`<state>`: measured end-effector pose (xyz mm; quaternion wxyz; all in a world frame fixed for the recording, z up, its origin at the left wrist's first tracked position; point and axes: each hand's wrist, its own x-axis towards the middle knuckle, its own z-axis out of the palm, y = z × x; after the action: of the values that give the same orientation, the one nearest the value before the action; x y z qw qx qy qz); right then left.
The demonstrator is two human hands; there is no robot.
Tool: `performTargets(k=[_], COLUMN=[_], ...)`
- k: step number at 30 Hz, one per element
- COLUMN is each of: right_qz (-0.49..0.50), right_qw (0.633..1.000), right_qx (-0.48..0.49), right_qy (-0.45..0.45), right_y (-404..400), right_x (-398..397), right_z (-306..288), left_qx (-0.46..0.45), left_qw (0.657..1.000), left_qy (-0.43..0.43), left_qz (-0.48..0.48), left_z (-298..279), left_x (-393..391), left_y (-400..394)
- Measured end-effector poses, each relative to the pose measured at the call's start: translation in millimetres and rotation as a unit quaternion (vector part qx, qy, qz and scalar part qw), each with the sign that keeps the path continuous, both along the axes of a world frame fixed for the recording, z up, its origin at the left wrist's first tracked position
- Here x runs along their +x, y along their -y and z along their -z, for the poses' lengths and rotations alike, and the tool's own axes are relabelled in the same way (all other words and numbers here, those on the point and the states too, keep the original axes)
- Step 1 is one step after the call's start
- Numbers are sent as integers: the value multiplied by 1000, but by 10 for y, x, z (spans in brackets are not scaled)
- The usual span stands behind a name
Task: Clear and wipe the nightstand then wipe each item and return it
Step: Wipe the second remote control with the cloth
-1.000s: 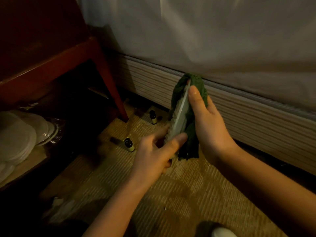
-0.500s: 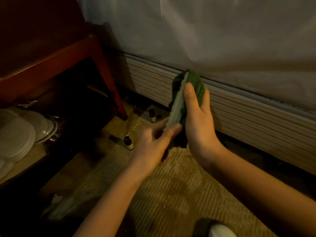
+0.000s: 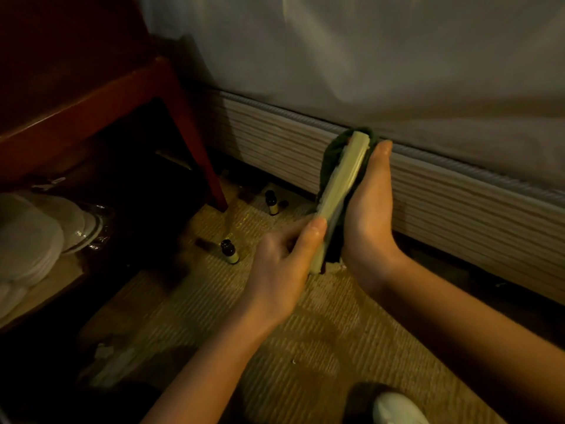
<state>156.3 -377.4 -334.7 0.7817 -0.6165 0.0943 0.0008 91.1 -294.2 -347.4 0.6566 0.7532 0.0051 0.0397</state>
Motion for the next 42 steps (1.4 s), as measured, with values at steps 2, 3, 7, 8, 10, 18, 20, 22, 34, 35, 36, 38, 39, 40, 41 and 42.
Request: performTargets(k=[2, 3, 7, 8, 10, 18, 20, 22, 34, 35, 36, 38, 39, 40, 41, 42], right_qz=[-31, -58, -93, -90, -80, -76, -112, -145, -254, -280, -307, -346, -353, -358, -363, -368], right_qw=[999, 998, 995, 995, 997, 995, 992, 989, 924, 898, 870, 825, 812, 802, 789, 776], right_qx=[-24, -30, -24, -21, -24, -50, -32, -12, -265, -319, -366, -428, -446, -462, -480, -496], right_qy=[24, 28, 36, 31, -2, 40, 48, 38, 105, 114, 122, 129, 127, 125, 125, 128], right_y=[2, 7, 24, 33, 20, -31, -44, -50, 113, 110, 103, 72, 64, 64, 67, 69], right_x=[-102, -146, -197, -167, -98, -164, -315, -383, -116, -144, -183, -264, -284, -289, -294, -301], right_z=[23, 45, 101, 100, 41, -71, 41, 134, 256, 243, 226, 196, 185, 174, 164, 167], left_qx=[24, 38, 75, 89, 107, 119, 149, 190, 121, 158, 209, 322, 364, 388, 394, 387], left_qw=[999, 998, 996, 994, 991, 987, 985, 979, 983, 977, 970, 943, 928, 919, 916, 919], left_qy=[18, 21, 27, 42, 68, 88, 45, 15, -51, -20, 4, 30, 36, 38, 35, 29], left_qz=[-29, -39, -50, -50, -48, -70, -72, -73, -129, -140, -125, -78, -67, -63, -64, -68], left_z=[20, 18, 21, 24, 52, 59, 59, 88, 208, 182, 166, 161, 175, 197, 216, 227], left_x=[16, 24, 11, 2, -9, 62, 89, 84, 160, 190, 209, 205, 191, 167, 140, 114], left_y=[15, 9, -36, -40, -46, -61, -86, -129, -523, -568, -611, -662, -668, -657, -642, -630])
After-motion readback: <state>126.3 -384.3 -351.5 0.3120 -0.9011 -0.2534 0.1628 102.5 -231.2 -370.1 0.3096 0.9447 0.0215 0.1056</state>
